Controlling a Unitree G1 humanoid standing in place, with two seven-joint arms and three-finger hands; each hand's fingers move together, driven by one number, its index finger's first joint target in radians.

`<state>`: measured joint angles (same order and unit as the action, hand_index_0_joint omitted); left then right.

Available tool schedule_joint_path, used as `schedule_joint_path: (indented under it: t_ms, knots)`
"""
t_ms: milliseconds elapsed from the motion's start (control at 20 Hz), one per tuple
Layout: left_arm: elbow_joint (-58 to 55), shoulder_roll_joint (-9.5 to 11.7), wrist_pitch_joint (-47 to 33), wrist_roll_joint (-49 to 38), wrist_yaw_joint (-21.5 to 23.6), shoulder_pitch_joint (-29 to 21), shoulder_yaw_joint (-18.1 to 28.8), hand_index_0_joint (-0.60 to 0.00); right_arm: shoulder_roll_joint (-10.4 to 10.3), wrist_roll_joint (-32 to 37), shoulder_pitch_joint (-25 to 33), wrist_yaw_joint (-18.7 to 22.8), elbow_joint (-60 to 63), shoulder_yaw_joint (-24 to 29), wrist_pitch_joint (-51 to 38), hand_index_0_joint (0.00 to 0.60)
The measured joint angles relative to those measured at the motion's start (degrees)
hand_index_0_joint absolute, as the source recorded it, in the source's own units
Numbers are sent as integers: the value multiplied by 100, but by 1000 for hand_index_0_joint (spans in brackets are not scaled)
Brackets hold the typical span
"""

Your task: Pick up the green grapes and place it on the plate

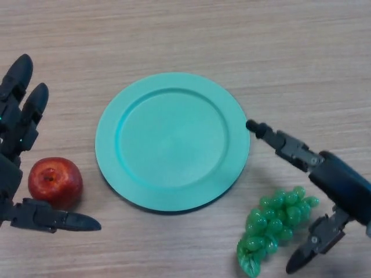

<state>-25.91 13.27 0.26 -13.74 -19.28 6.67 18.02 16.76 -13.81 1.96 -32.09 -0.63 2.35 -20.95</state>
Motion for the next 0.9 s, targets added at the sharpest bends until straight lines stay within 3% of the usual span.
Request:
schedule_joint_path:
  t_ms: [50,150,200,250,300,350,400,650,750,900]
  knots:
    - [0,-1,-2,14,0,6,0,0,0,-198,-6,15,256,-1,-296,0]
    - [-5,-5,-4,18,0,46,6,0,6,-1051,-15,306,781,-27,-750,201]
    - [-6,-20,-4,25,0,62,5,0,17,-1103,-2,389,897,-53,-816,348]
    - [-13,-28,-4,38,0,80,5,0,18,-1136,16,593,988,-73,-957,449]
    - [-36,-52,-5,38,0,144,9,0,19,-1460,82,1057,1329,-105,-1403,591]
    - [-49,-82,-7,38,-3,198,9,0,33,-2031,141,1633,1646,-120,-1730,600]
    - [-50,-126,-12,38,-3,256,23,0,43,-2228,147,1951,1709,-149,-1861,600]
    - [-49,-174,-146,38,-2,287,95,0,67,-2756,164,2094,1680,-379,-1921,600]
    - [-49,-177,-156,38,-2,303,96,0,130,-2826,164,1750,1457,-398,-1866,600]
    - [-83,-178,-178,36,-2,329,115,0,256,-3040,171,792,564,-437,-1246,600]
